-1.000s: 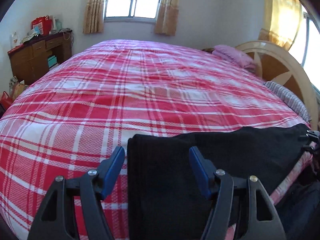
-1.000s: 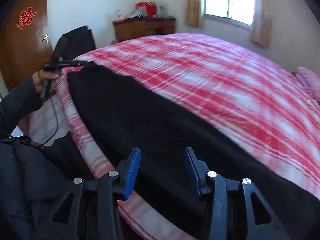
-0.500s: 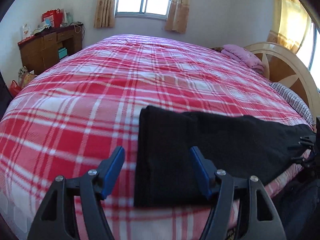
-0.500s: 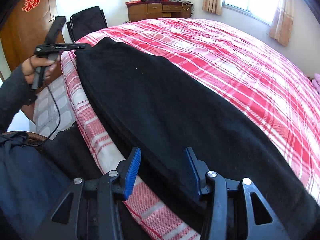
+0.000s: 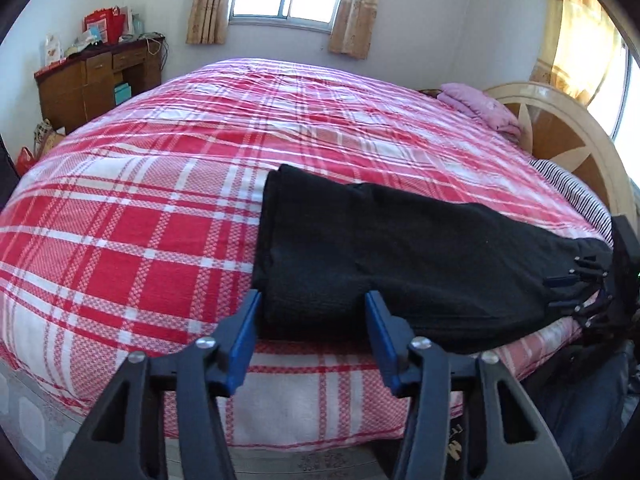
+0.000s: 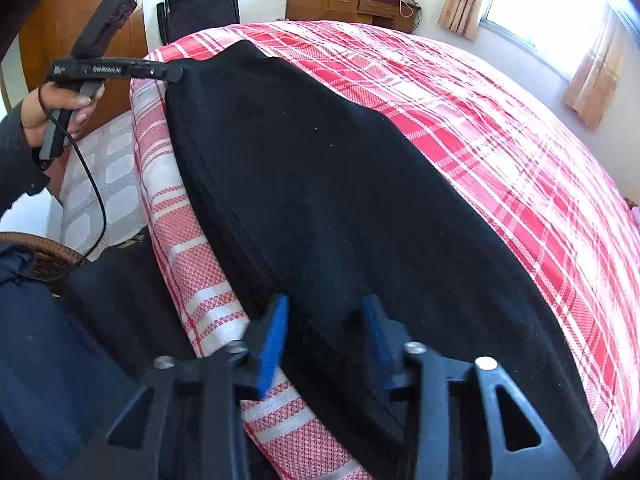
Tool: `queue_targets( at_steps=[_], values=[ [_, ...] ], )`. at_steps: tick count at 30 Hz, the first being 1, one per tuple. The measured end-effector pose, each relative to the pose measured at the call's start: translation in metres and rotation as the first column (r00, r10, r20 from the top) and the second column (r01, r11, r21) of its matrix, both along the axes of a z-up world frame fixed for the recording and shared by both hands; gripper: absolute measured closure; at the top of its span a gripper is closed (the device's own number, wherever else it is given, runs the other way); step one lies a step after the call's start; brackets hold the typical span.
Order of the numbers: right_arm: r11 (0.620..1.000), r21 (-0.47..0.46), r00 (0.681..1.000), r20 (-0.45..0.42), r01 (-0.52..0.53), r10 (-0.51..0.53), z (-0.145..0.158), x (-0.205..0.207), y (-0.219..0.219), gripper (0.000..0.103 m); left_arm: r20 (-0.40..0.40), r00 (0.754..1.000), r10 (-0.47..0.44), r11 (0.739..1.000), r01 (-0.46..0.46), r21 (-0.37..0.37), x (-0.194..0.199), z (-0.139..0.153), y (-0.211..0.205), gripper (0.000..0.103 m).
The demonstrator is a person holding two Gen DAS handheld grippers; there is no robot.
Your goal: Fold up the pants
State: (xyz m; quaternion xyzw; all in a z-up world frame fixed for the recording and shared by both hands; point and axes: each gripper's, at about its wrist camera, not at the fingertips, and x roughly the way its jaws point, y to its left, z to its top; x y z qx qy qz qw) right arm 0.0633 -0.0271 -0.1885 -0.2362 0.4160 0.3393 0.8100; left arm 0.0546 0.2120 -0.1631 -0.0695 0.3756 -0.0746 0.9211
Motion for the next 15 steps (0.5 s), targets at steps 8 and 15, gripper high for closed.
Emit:
queue_targets(
  at_steps=[8,15],
  values=[
    [1.0,0.029,1.0,-0.018,-0.009,0.009,0.001,0.0,-0.009,0.07,0.041,0.999,-0.013,1.0,0.014,-0.016,-0.008,0.019,0.005,0.054],
    [1.0,0.024,1.0,-0.018,0.008,-0.008,-0.003,-0.001,-0.017,0.076,-0.009,1.0,-0.01,1.0,0.01,0.002,0.003,0.002,0.001,0.081]
  ],
)
